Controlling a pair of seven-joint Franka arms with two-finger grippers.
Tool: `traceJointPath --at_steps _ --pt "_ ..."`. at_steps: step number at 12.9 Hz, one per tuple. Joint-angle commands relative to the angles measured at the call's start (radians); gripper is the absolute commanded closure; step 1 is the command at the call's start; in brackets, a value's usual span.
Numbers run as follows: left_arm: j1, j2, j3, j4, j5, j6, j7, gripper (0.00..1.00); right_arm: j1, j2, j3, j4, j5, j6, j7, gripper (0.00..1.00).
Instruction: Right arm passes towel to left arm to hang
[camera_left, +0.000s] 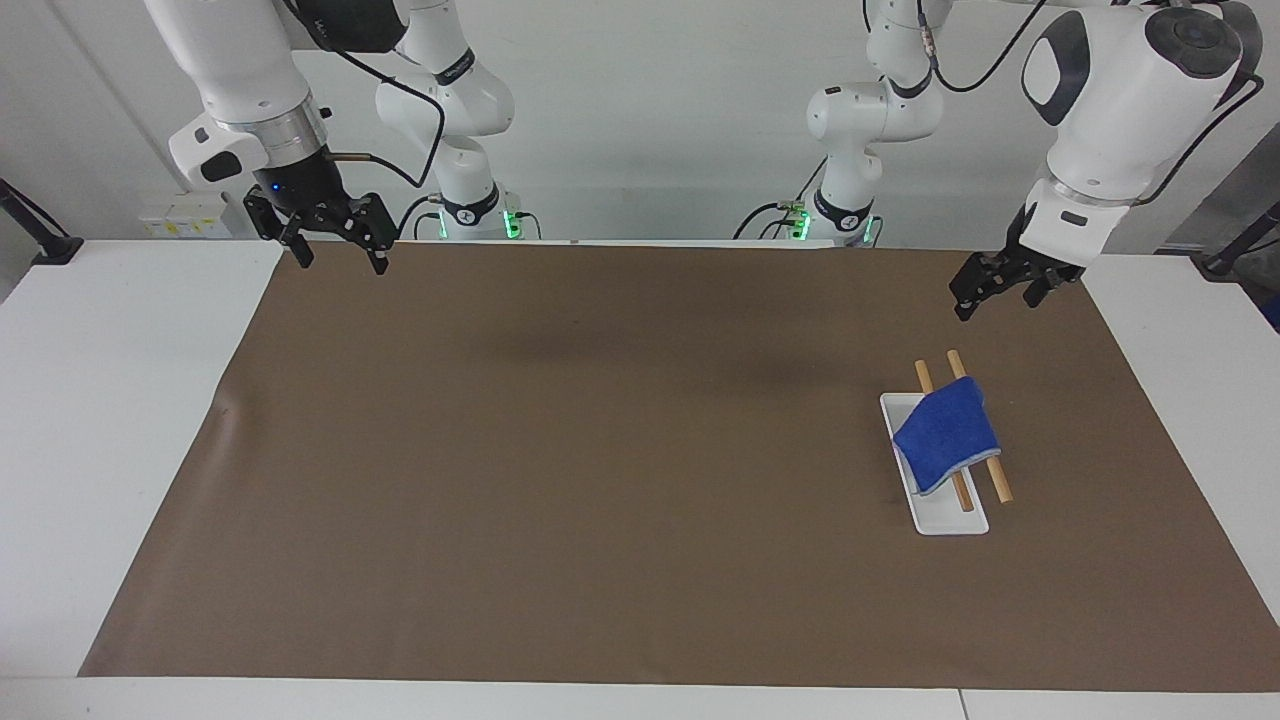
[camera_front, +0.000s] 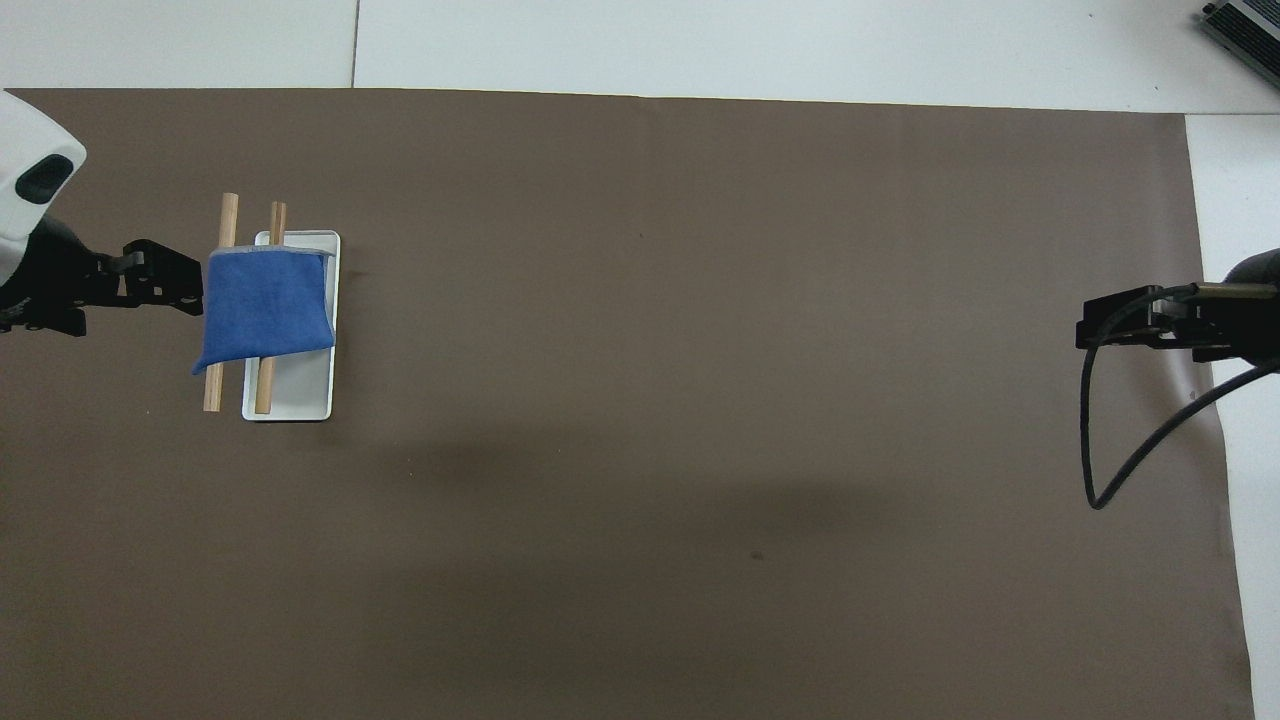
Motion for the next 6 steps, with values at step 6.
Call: traceJointPath --at_steps 6 --pt "-0.001 -0.056 0.012 -0.017 -0.066 0.008 -0.017 0.0 -0.002 -0.011 0.005 -0.011 -0.006 -0.014 -0.012 0.0"
